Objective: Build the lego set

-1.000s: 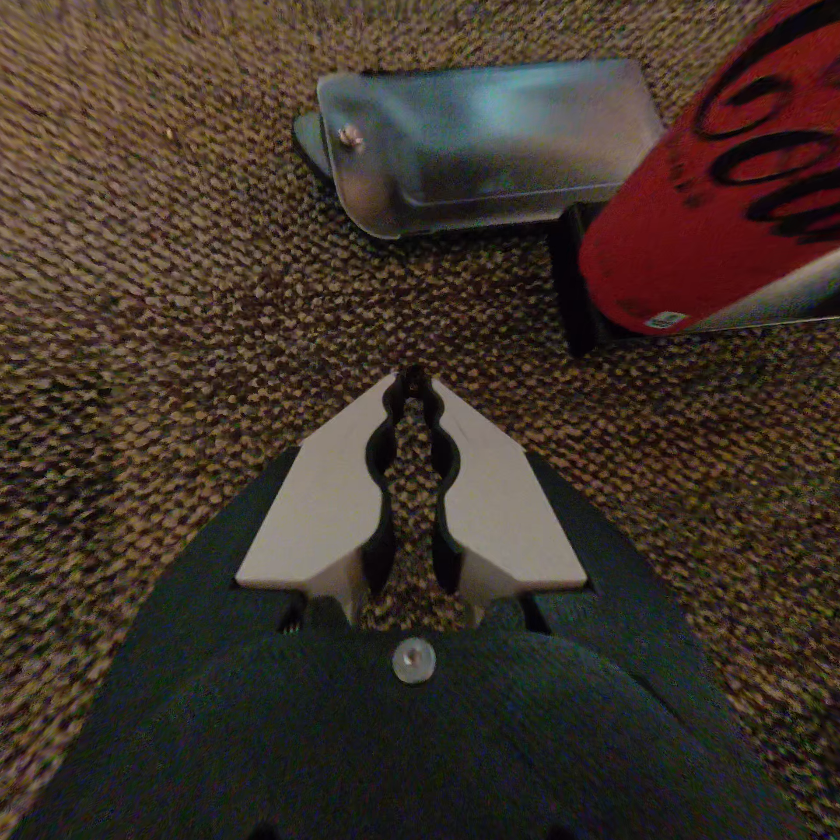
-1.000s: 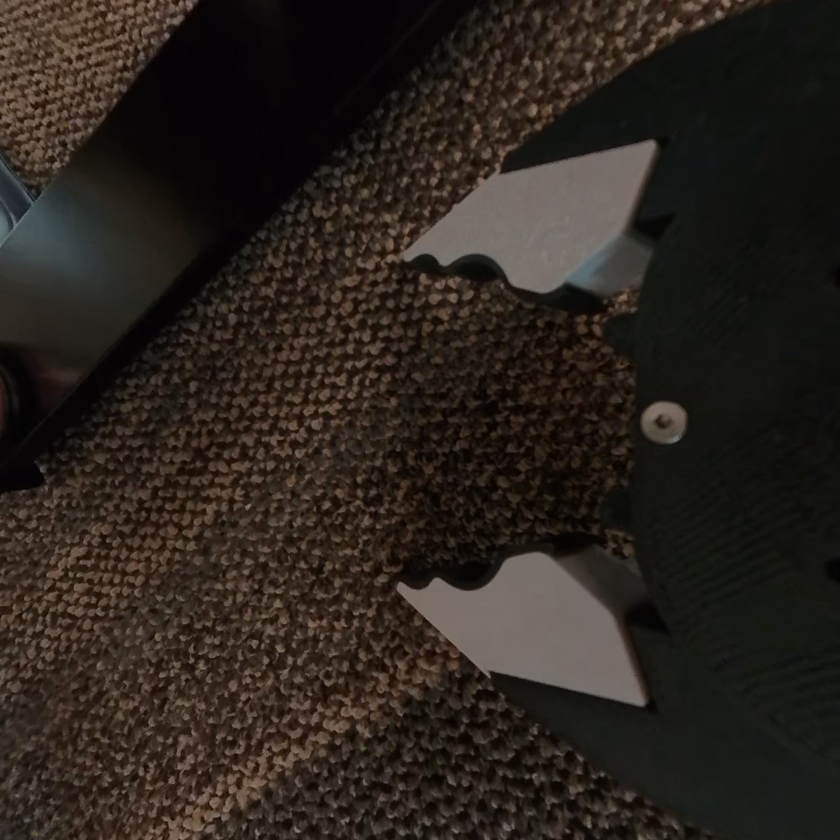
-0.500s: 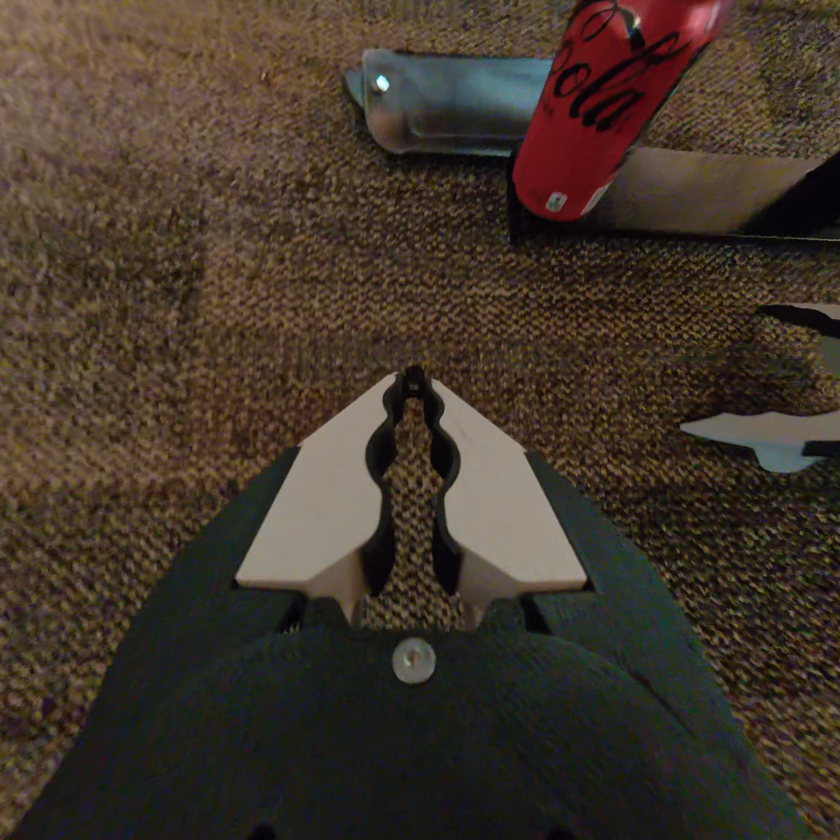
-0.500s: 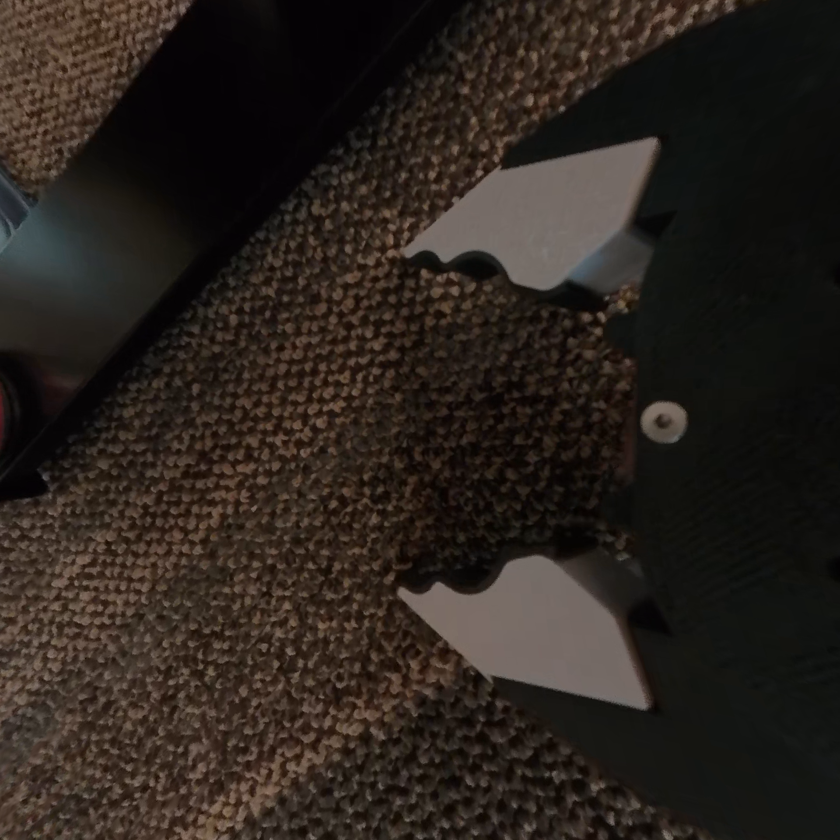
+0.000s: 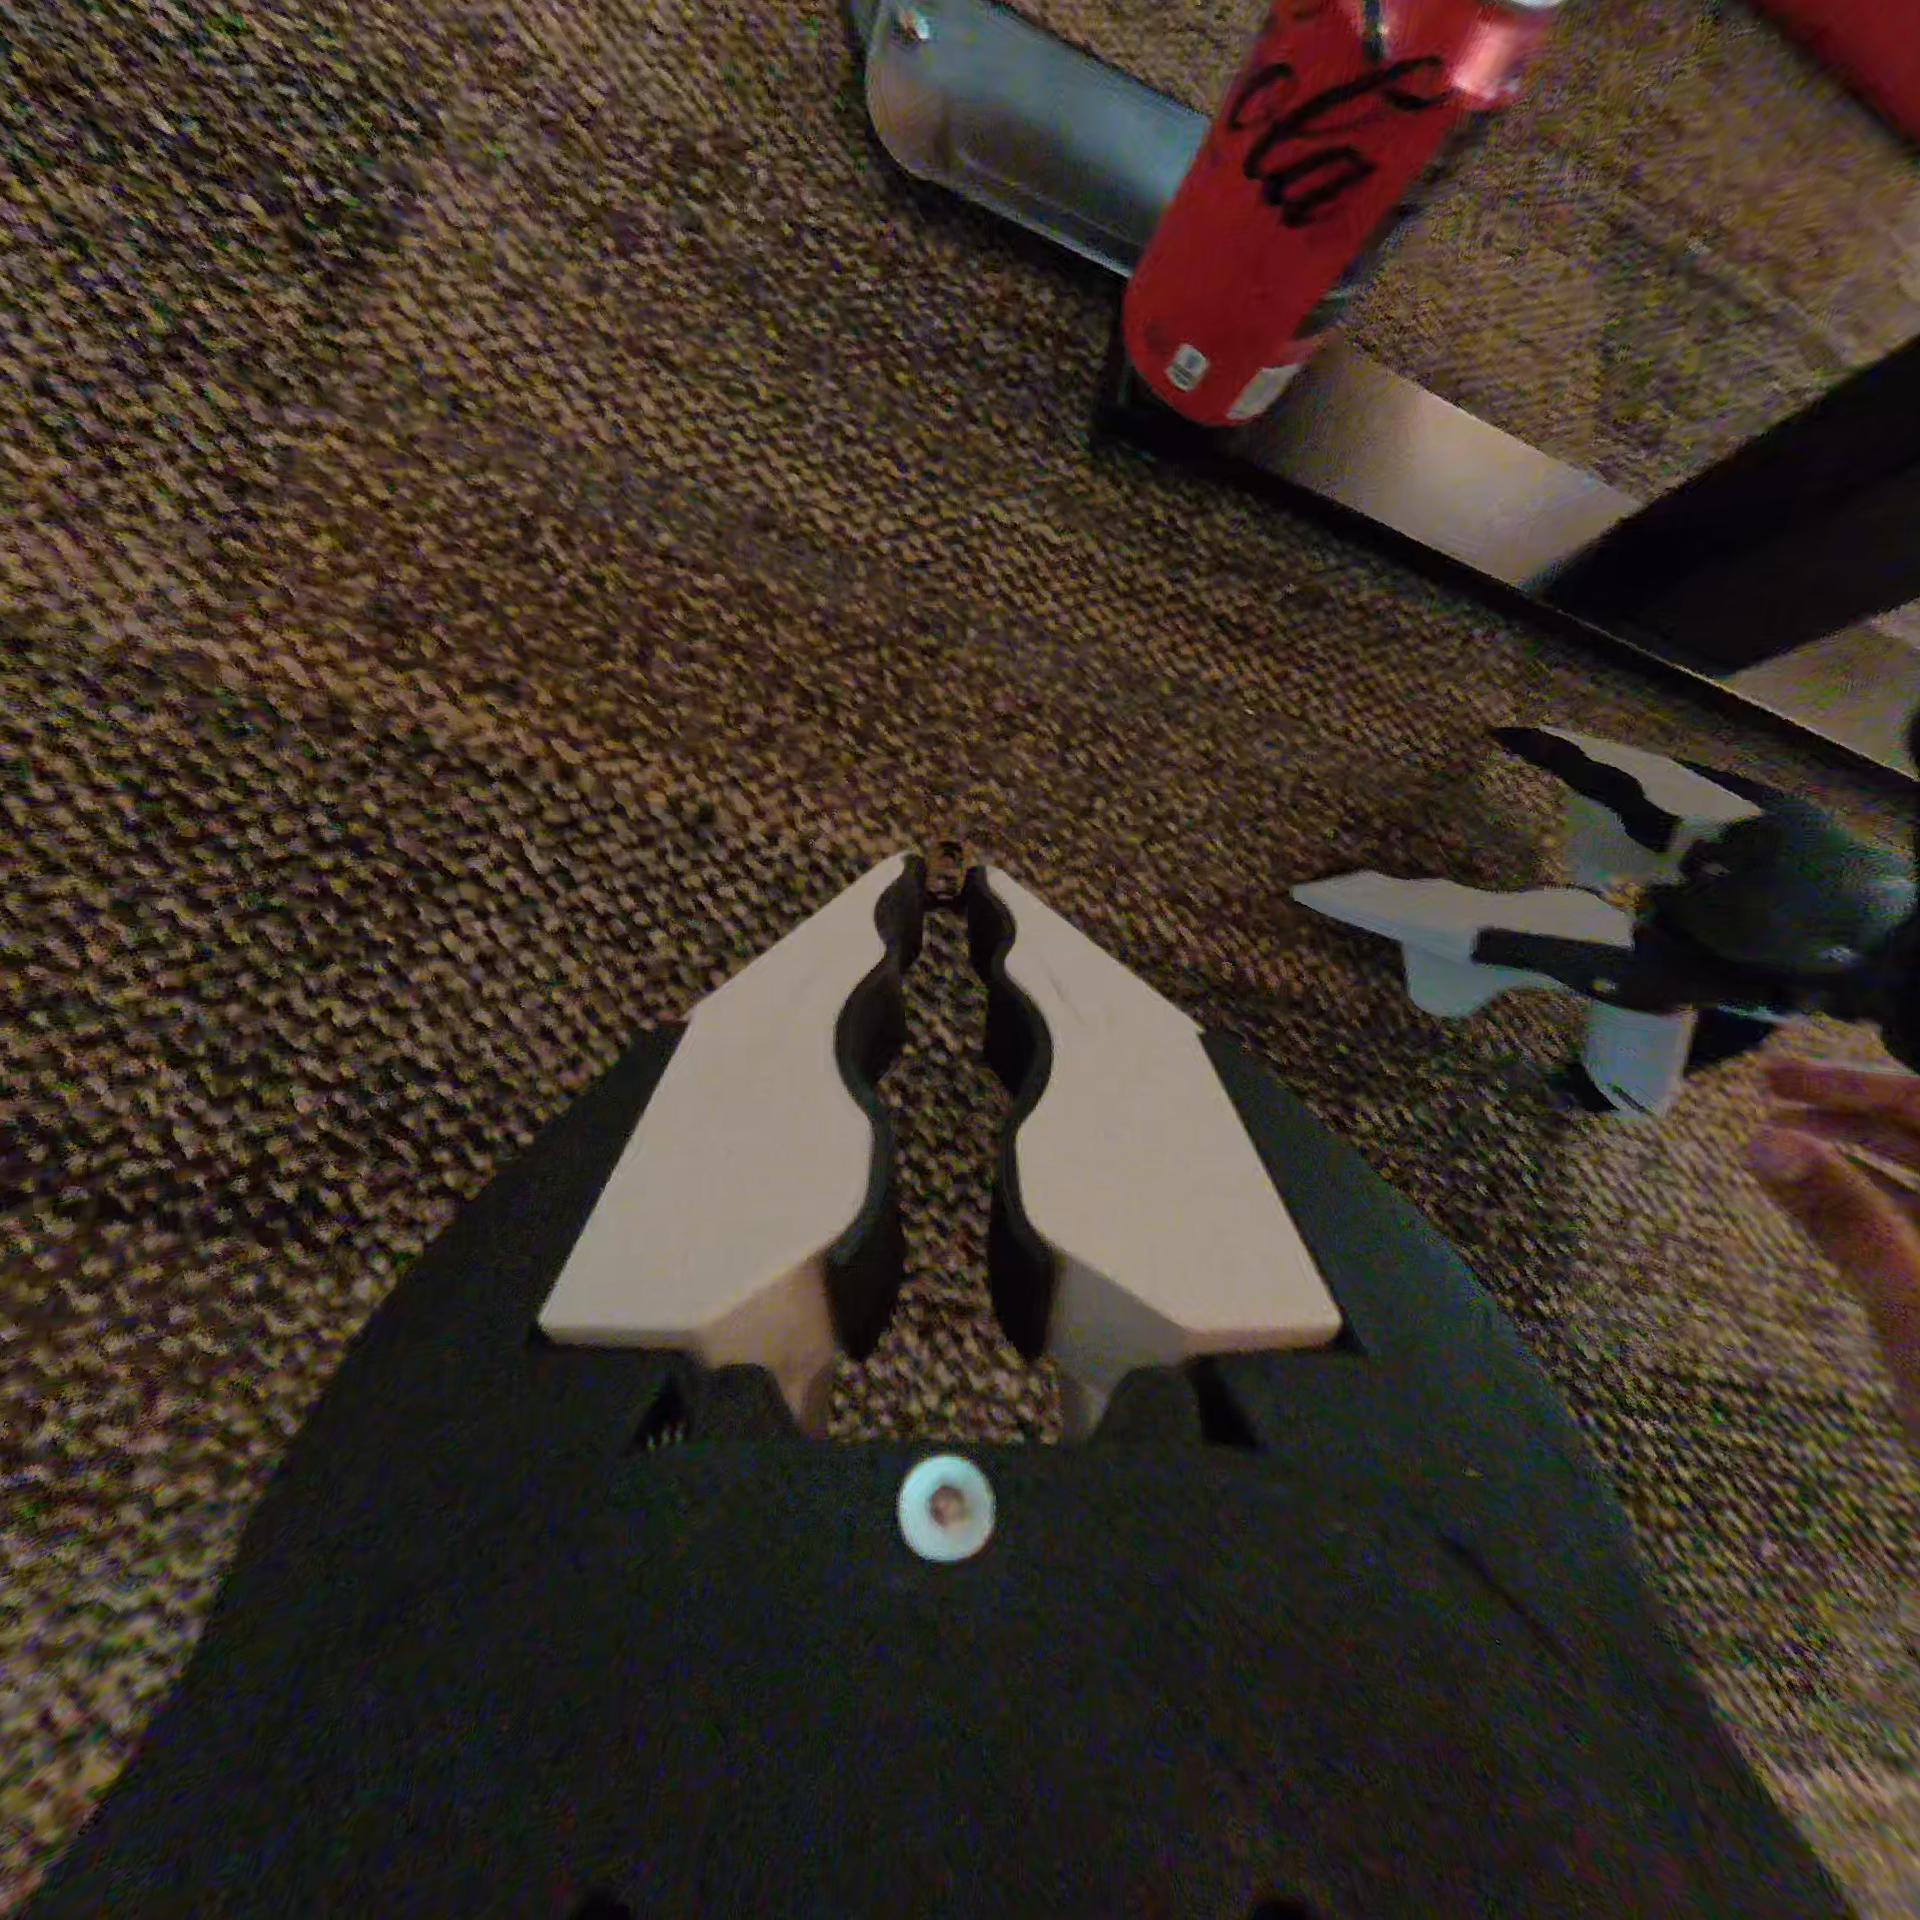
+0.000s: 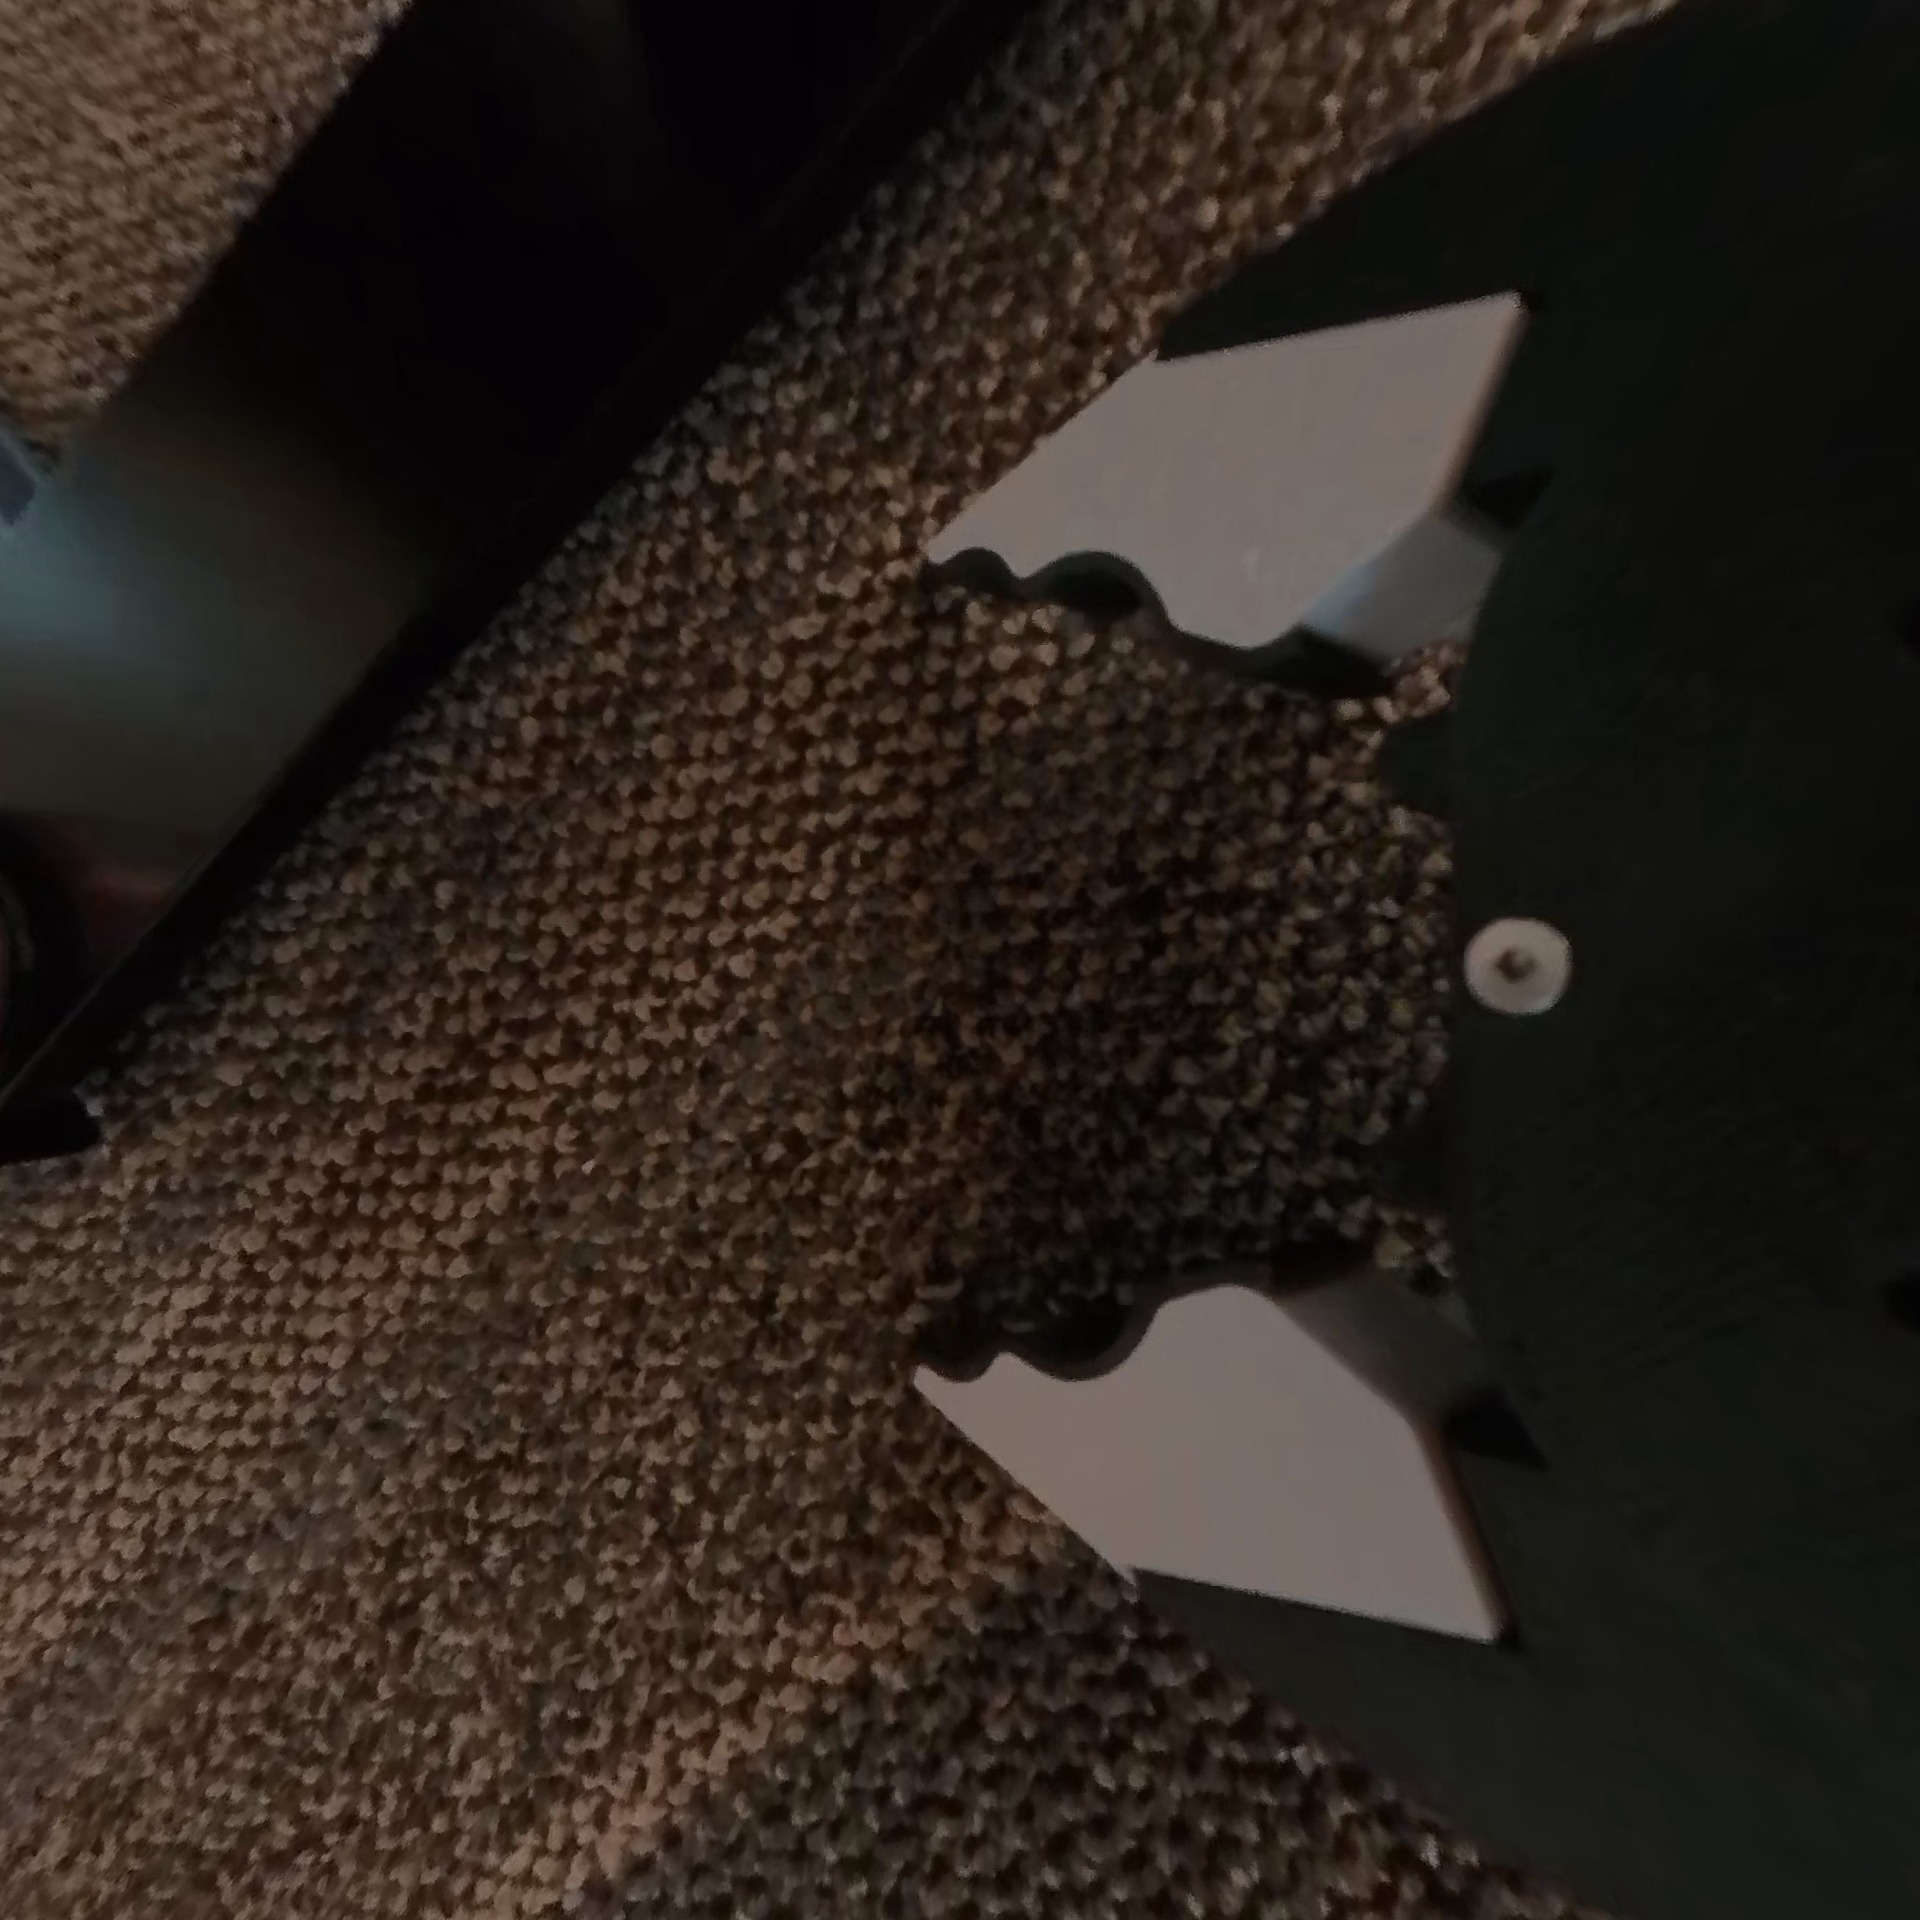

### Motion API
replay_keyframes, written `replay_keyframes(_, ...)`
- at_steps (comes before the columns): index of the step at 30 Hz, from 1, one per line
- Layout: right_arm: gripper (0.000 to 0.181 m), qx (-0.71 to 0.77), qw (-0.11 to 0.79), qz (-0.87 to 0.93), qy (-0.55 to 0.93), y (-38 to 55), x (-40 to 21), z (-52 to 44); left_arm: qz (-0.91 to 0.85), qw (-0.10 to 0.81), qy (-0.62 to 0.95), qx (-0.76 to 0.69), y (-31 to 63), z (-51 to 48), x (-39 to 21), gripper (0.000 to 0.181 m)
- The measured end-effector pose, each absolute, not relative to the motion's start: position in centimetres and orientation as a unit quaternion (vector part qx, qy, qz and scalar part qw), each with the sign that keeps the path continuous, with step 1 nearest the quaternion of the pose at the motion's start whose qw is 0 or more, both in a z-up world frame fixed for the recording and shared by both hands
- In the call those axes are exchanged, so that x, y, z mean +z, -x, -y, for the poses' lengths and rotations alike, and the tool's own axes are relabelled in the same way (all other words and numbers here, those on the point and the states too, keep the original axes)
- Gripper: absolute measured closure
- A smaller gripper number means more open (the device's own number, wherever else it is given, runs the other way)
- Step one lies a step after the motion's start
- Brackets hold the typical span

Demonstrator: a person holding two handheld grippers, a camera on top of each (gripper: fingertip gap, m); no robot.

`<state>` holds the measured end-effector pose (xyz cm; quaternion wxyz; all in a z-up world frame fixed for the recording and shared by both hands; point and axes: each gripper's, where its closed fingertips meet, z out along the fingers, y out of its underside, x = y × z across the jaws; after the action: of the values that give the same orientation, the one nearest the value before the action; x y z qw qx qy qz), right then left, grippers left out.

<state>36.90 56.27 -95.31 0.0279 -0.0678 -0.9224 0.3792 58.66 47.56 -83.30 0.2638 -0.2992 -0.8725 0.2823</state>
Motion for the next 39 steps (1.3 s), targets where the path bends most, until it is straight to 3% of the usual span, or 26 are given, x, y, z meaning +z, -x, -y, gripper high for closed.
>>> replay_keyframes(1,0.042,0.379,0.029,0.923,0.067,-36.9,-95.3,-56.3,0.872,0.270,0.301,0.277,-58.8,-48.5,-83.1,0.174)
replay_keyframes(10,0.041,0.379,0.026,0.923,0.062,-37.0,-95.4,-56.3,0.859,0.317,0.323,0.241,-58.8,-53.2,-81.6,0.174)
replay_keyframes(13,0.034,0.338,-0.025,0.938,0.067,-38.4,-94.9,-57.4,0.863,0.324,0.284,0.262,-58.8,-53.4,-79.9,0.174)
replay_keyframes(14,0.046,0.299,-0.049,0.949,0.087,-39.4,-94.2,-58.5,0.862,0.327,0.269,0.277,-59.0,-53.5,-78.8,0.174)
replay_keyframes(15,0.082,0.262,-0.097,0.955,0.095,-41.4,-93.0,-59.6,0.863,0.326,0.261,0.285,-59.3,-53.9,-77.7,0.174)
replay_keyframes(16,0.074,0.235,-0.157,0.954,0.099,-44.0,-91.4,-60.8,0.863,0.325,0.260,0.286,-59.6,-54.3,-76.5,0.174)
replay_keyframes(19,0.060,0.217,-0.278,0.932,0.078,-51.6,-83.3,-65.8,0.869,0.332,0.260,0.258,-61.2,-56.0,-71.3,0.173)
replay_keyframes(22,0.075,0.217,-0.281,0.934,0.035,-57.3,-72.0,-70.5,0.868,0.344,0.261,0.245,-64.3,-56.5,-62.2,0.173)
replay_keyframes(25,0.069,0.260,-0.241,0.935,-0.002,-61.4,-54.4,-70.8,0.878,0.354,0.225,0.232,-68.9,-56.0,-50.5,0.173)
replay_keyframes(28,0.063,0.352,-0.138,0.924,-0.065,-62.9,-34.7,-67.6,0.883,0.355,0.222,0.210,-72.8,-56.2,-39.1,0.174)
replay_keyframes(31,0.075,0.519,-0.040,0.852,-0.063,-62.3,-19.1,-61.9,0.881,0.388,0.230,0.146,-74.9,-57.2,-30.9,0.173)
replay_keyframes(32,0.093,0.563,-0.041,0.823,-0.061,-62.5,-15.4,-59.8,0.876,0.397,0.234,0.141,-75.2,-56.8,-28.6,0.173)
replay_keyframes(33,0.122,0.578,-0.079,0.809,-0.070,-63.5,-13.3,-57.9,0.871,0.399,0.246,0.148,-75.4,-56.0,-26.5,0.173)
replay_keyframes(36,0.141,0.497,-0.247,0.827,-0.089,-66.6,-14.2,-53.5,0.855,0.374,0.306,0.191,-74.6,-51.4,-20.9,0.173)
replay_keyframes(38,0.155,0.511,-0.267,0.816,-0.029,-65.1,-12.7,-49.2,0.851,0.366,0.324,0.190,-72.4,-47.5,-17.3,0.174)
replay_keyframes(39,0.151,0.541,-0.261,0.799,-0.016,-64.0,-10.1,-46.6,0.848,0.380,0.320,0.187,-70.6,-45.3,-15.2,0.173)
